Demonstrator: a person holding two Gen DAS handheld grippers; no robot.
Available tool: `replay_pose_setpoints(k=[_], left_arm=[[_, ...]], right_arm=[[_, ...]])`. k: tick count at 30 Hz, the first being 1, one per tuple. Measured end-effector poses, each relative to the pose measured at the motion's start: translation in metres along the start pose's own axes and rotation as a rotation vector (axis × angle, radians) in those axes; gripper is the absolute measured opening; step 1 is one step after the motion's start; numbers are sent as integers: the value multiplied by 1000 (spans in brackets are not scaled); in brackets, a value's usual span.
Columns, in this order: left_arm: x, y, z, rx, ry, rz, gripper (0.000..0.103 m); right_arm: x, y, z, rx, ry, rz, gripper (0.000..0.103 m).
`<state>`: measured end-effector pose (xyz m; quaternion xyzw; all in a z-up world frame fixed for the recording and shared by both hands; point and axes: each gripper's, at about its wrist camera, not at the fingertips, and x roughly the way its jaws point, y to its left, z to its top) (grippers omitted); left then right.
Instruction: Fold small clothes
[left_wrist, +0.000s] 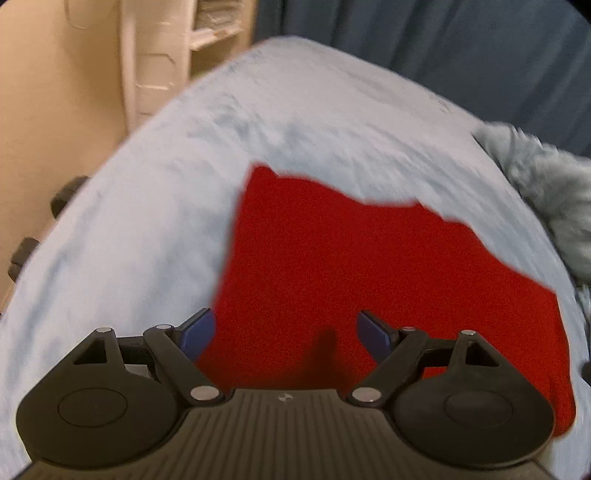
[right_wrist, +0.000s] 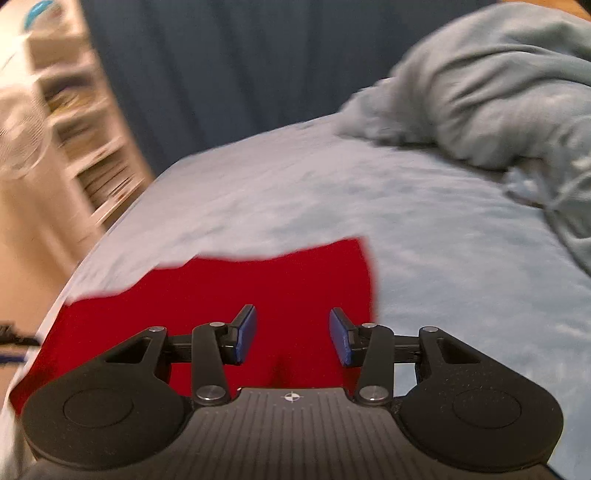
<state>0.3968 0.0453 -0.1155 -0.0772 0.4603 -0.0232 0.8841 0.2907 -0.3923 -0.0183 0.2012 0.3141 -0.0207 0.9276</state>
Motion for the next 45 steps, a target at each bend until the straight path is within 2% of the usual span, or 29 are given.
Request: replay_pose_setpoints(k=[2, 4, 5, 6, 11, 14, 16, 19, 22, 26, 29, 31, 35, 39, 42, 43, 44, 45], left_arm=[[3, -7, -15, 22, 20, 18, 91], [6, -9, -27, 46, 33, 41, 91], [6, -9, -30, 57, 36, 48, 91], [6, -7, -34, 69, 37, 56, 91], [-7, 2, -46, 120, 21, 75, 91], [-17, 5, -51, 160, 13, 163, 102], [-25, 12, -56, 166, 10, 186, 102], [-41, 19, -60, 158, 16, 196, 102], [-56, 18, -62, 136, 10, 183, 102], [-65, 1, -65, 137, -3, 142, 102], [-63, -21, -63, 151, -15, 118, 102], [-61, -35, -62, 166, -25, 100, 102], [-51, -59, -62, 201, -20, 91, 102], [-41, -71, -64, 212, -4, 93, 102], [-34, -74, -65, 221, 2, 101, 102], [-31, -74, -65, 217, 6, 105, 102], [-29, -73, -66, 211, 10, 110, 102], [-25, -71, -67, 203, 16, 116, 102]], right_arm=[[7, 7, -16, -40, 51, -6, 43], [18, 4, -32, -53, 140, -72, 43], [20, -1, -39, -59, 160, -102, 39], [19, -6, -46, -58, 171, -126, 35], [-1, -26, -54, 17, 170, -139, 32], [-10, -24, -60, 4, 174, -157, 32], [-17, -22, -63, 4, 182, -167, 32], [-31, -20, -72, -2, 220, -216, 42], [-53, -18, -77, 55, 185, -194, 46], [-69, -19, -73, 182, 119, -127, 72], [-68, -20, -69, 240, 89, -95, 73], [-71, -16, -65, 214, 27, -115, 73], [-64, -7, -50, 110, -74, -99, 73], [-37, -6, -41, 60, -68, -49, 66], [-21, -10, -49, 30, -25, -67, 64], [-15, -13, -53, 22, 16, -90, 59], [-8, -16, -57, 15, 69, -122, 44], [-2, -20, -61, 6, 115, -152, 35]])
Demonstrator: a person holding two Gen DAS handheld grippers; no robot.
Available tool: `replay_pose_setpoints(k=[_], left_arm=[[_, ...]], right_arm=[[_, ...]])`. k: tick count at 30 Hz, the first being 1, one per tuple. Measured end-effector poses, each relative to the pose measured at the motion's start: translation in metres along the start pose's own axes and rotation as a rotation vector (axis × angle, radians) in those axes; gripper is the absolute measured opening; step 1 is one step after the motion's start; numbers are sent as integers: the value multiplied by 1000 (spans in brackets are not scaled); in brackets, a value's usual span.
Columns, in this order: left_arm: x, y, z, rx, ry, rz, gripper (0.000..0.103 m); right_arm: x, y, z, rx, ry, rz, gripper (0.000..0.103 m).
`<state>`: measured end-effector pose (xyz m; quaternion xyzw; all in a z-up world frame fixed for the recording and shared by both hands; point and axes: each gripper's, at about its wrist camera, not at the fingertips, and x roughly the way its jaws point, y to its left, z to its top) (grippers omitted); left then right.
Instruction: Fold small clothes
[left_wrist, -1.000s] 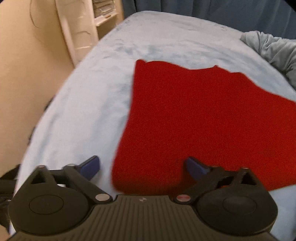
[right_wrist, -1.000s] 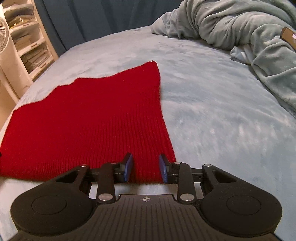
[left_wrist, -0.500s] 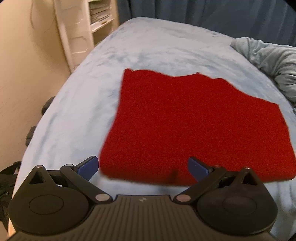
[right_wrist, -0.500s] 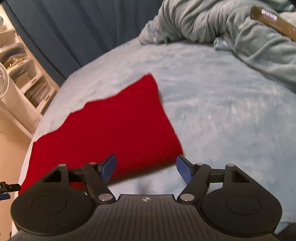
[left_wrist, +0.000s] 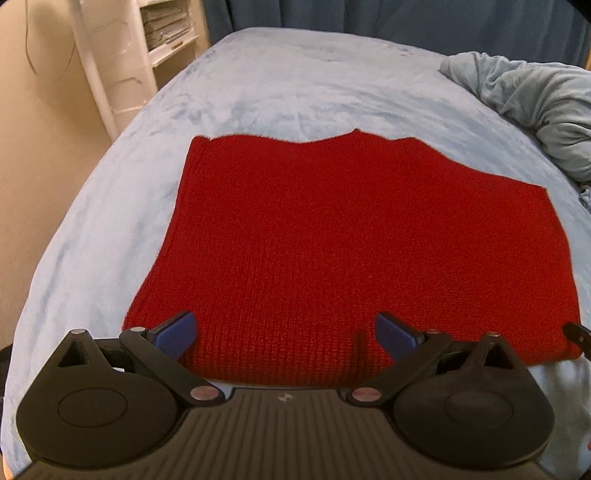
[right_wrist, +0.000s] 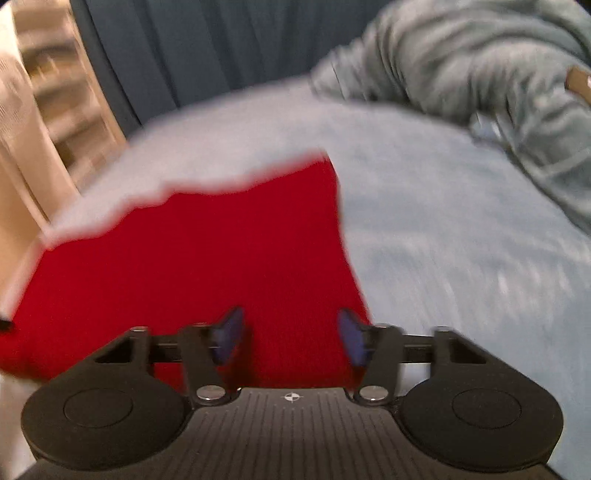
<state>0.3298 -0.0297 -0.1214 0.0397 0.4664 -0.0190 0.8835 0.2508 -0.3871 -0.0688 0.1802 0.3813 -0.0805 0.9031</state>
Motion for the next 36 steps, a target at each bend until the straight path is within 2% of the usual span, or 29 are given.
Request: replay_pose_setpoints(k=[6, 9, 11, 12, 13, 16, 18, 21, 24, 28, 36], left_arm=[[17, 12, -16, 10, 55, 78, 103], [15, 25, -23, -14, 73, 90, 103], [10, 31, -26, -17, 81, 102, 103], [7, 32, -28, -9, 83, 107, 103], [4, 34, -29, 1, 82, 110, 103], [-6, 36, -31, -5, 67, 102, 103], [-11, 37, -29, -30, 57, 89, 103], [-19, 33, -26, -34, 40, 68, 103], [-27, 28, -25, -30, 17, 58, 103], [-28, 33, -23, -94, 9, 45, 103], [-9, 48, -20, -192, 31, 114, 103]], right_arm=[[-14, -10, -10, 9, -10, -16, 33], [-20, -9, -15, 0, 1, -30, 33], [-25, -10, -14, 2, 31, -102, 50], [-28, -14, -14, 29, 47, -139, 52], [-30, -20, -15, 66, 57, -139, 52], [-43, -37, -14, 197, 44, -52, 60], [-47, -38, -11, 248, 4, 13, 75], [-45, -34, -8, 302, -15, 96, 84], [-32, -33, -12, 354, 50, 134, 85], [-17, -40, -18, 467, 119, 167, 86], [5, -45, -13, 618, 95, 213, 93]])
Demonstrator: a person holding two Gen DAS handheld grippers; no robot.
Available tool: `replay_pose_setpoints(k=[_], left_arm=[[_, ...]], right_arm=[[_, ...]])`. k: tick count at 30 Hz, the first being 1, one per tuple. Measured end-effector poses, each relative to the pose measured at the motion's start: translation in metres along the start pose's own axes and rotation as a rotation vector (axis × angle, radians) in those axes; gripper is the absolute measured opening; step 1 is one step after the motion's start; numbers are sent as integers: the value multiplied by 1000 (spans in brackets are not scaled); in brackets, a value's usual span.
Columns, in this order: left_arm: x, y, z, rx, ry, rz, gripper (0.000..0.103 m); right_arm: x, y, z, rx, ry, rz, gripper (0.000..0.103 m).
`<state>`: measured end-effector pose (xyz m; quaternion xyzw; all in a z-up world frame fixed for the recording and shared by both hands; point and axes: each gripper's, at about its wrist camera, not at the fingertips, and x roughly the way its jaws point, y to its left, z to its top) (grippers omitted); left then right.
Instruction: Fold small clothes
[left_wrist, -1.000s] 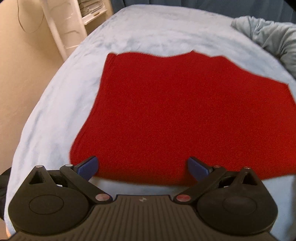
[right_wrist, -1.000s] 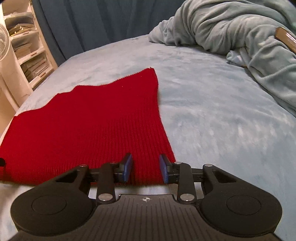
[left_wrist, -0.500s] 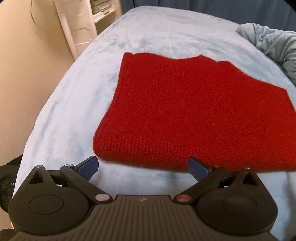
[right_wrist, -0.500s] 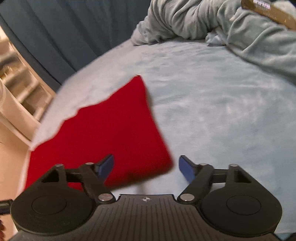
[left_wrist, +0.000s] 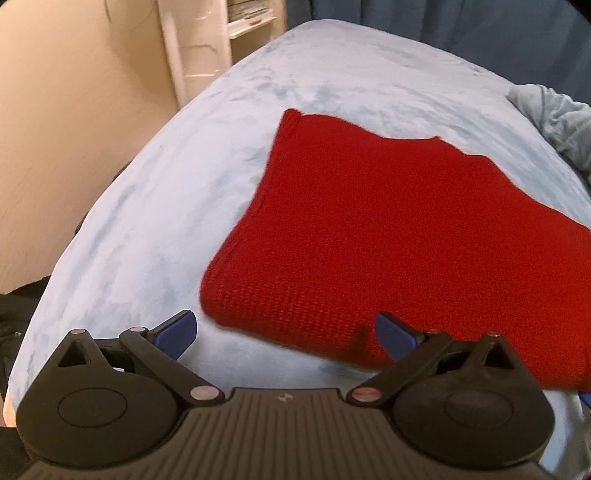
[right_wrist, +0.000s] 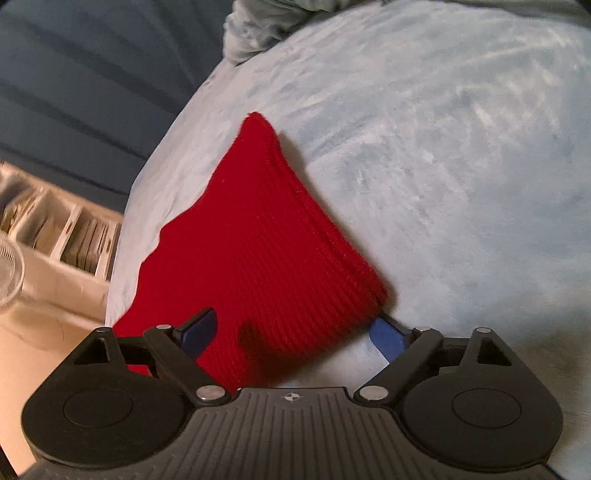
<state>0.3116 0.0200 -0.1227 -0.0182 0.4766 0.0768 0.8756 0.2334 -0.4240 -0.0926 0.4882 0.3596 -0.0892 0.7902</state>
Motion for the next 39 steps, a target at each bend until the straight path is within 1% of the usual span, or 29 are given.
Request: replay_pose_setpoints(k=[1, 2, 5, 7, 8, 10, 12, 14, 16, 17, 18, 19, 21, 22, 23, 24, 25, 26, 27, 28, 29, 30, 32, 34, 39], left_arm=[[1, 1, 0, -1, 0, 5, 103], [1, 2, -1, -1, -1, 8, 103], [2, 4, -1, 4, 0, 13, 103], [3, 4, -1, 4, 2, 16, 103], [3, 4, -1, 4, 2, 15, 103], [4, 3, -1, 5, 2, 21, 103], [5, 1, 0, 5, 4, 25, 103], [7, 0, 1, 1, 6, 25, 103], [8, -3, 1, 8, 8, 23, 103], [8, -4, 0, 13, 8, 23, 103], [9, -5, 0, 17, 9, 23, 103], [11, -6, 0, 18, 12, 23, 103], [14, -8, -1, 8, 18, 21, 103], [14, -9, -1, 4, 19, 19, 103], [15, -9, -1, 3, 18, 15, 103], [15, -10, -1, 4, 18, 13, 103], [16, -11, -1, 6, 18, 12, 103], [16, -11, -1, 7, 17, 12, 103], [17, -10, -1, 7, 15, 12, 103], [17, -10, 0, 4, 14, 15, 103], [18, -8, 0, -1, 14, 17, 103], [18, -6, 0, -8, 14, 19, 103], [18, -2, 0, -18, 16, 28, 103], [18, 2, 0, -24, 21, 39, 103], [22, 13, 0, -78, 31, 75, 103]], right_arm=[[4, 1, 1, 3, -5, -3, 95], [8, 4, 1, -5, -16, -4, 100], [18, 13, 0, -40, -61, -20, 101], [20, 14, -3, -72, -94, -23, 96], [21, 14, -3, -74, -104, -33, 91], [19, 12, -2, -63, -106, -44, 85], [16, 7, 2, -31, -100, -56, 76], [9, 3, 3, -2, -98, -77, 76], [-2, 2, 1, 12, -125, -127, 77], [-5, 4, -2, 7, -141, -159, 78], [-7, 4, -3, -1, -155, -181, 82], [-7, 3, -3, -7, -166, -188, 84], [3, 0, 0, -8, -145, -166, 97], [8, 1, 3, -14, -139, -143, 98], [13, 3, 5, -31, -123, -97, 95], [18, 3, 9, -51, -87, -27, 92], [23, 2, 11, -46, -42, 30, 86], [25, -1, 10, -21, -31, 55, 59], [25, -5, 8, -2, -33, 53, 29], [27, -9, 8, 5, -20, 67, 28], [26, -12, 9, 22, -22, 75, 25], [24, -12, 10, 27, -32, 87, 23], [14, -7, 13, 5, -65, 104, 21], [8, -4, 14, -2, -78, 113, 21], [21, -17, 18, 64, -31, 81, 21]])
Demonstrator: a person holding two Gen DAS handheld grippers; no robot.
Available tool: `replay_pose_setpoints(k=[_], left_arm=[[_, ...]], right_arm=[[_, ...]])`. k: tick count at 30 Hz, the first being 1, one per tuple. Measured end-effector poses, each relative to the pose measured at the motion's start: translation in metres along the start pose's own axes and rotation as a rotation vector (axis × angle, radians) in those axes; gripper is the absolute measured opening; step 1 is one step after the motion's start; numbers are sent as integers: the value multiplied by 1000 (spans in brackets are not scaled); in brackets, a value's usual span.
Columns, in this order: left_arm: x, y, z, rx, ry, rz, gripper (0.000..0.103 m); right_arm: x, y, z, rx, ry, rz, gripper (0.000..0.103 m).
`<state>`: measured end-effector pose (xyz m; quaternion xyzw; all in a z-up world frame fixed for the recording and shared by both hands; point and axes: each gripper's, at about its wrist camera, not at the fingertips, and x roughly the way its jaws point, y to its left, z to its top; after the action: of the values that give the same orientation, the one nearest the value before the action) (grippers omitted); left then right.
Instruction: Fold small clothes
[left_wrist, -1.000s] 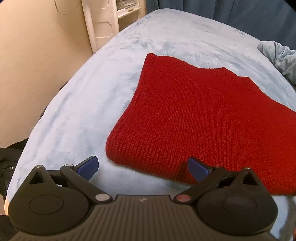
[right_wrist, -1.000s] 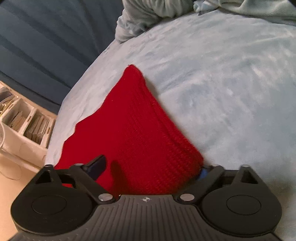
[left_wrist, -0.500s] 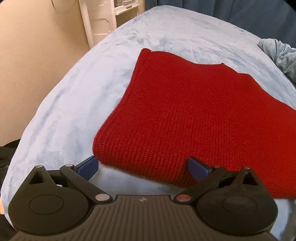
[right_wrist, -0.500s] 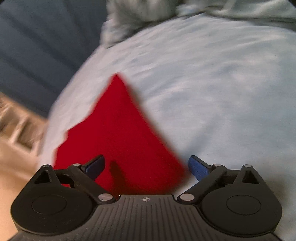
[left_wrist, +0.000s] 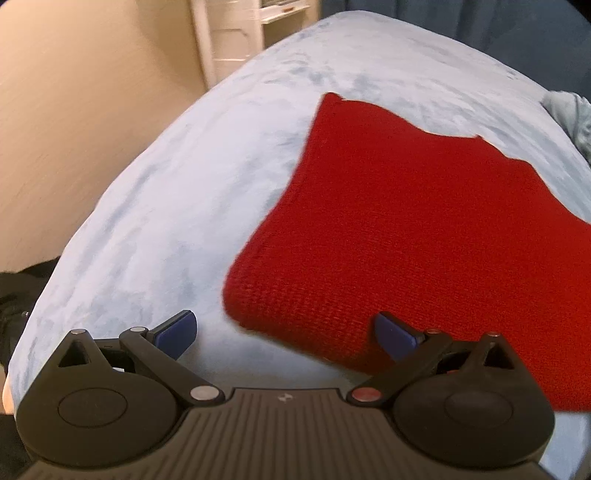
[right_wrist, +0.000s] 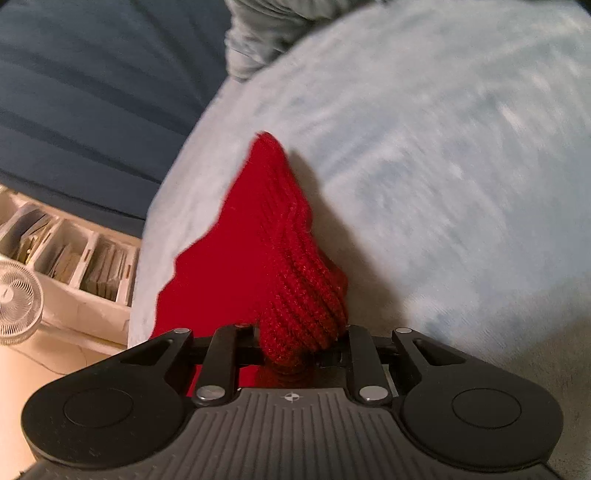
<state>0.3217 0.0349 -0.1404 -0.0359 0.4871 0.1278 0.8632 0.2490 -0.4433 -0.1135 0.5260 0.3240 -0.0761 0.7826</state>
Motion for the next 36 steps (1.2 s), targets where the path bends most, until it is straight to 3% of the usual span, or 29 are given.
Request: replay_pose_setpoints(k=[5, 9, 14, 20, 33, 36], left_arm=[[-3, 2, 1, -12, -7, 21, 103], [-6, 6, 4, 3, -20, 36, 103], [-5, 24, 6, -32, -20, 46, 103], [-4, 43, 11, -7, -32, 53, 103], [27, 78, 14, -112, 98, -106, 103], [26, 88, 14, -163, 110, -141, 103]], right_arm=[[-8, 1, 0, -10, -13, 21, 21], [-32, 24, -3, -135, -83, 119, 20], [-2, -9, -2, 0, 30, -39, 21], [-3, -14, -5, 11, 21, -29, 23], [-3, -12, -10, 122, 10, -93, 25], [-3, 6, -6, 93, 25, -174, 23]])
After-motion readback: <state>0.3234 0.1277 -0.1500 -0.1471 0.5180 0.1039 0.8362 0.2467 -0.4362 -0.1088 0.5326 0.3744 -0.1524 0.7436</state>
